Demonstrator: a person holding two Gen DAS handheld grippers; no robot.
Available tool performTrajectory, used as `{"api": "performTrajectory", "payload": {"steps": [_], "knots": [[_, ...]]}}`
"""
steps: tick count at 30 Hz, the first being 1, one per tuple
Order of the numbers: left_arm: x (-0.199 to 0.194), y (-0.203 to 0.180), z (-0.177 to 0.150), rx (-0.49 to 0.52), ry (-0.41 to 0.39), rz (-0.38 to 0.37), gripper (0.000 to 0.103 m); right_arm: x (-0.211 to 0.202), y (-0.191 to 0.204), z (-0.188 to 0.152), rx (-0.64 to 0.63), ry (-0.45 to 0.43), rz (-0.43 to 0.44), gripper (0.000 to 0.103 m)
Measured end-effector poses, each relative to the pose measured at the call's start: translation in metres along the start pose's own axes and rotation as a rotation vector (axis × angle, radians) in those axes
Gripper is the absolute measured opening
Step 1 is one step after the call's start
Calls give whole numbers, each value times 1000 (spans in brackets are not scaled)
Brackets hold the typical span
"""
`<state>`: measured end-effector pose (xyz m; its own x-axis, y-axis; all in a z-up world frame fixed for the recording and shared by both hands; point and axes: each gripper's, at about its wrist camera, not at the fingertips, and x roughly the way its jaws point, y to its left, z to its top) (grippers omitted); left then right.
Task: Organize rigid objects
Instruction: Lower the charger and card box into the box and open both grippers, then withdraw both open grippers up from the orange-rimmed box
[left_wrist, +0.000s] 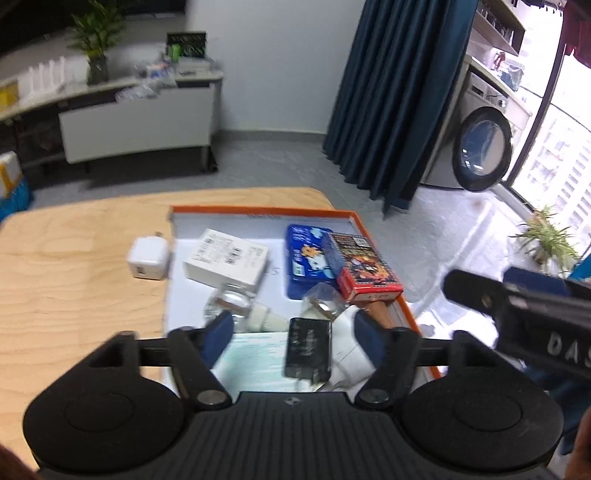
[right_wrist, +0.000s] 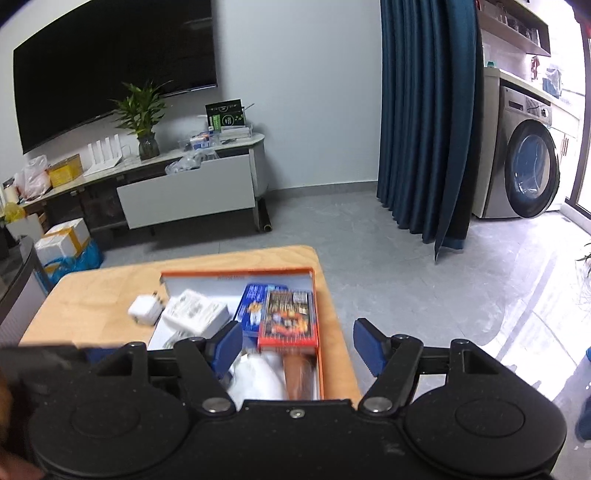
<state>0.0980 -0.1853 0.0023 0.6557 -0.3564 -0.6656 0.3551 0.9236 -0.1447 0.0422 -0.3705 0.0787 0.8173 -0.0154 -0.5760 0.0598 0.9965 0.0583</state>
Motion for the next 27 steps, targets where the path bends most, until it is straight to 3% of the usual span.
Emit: {"api": "performTrajectory", "payload": {"steps": [2,5,13,27], "knots": [[-15,1,-5,-2,-11,27,94,-12,-3,-7,10,1,4,81],[-37,3,-14,-6,-12,76,102,-31,-5,-17,26,1,-1,83],[-80,6,-52,-28,24,154,103,-71,3,-56,-15,51,24,88],[-90,-2,-75,-14,31,199,103,-88,11,-91,-29,90,27,89]]}}
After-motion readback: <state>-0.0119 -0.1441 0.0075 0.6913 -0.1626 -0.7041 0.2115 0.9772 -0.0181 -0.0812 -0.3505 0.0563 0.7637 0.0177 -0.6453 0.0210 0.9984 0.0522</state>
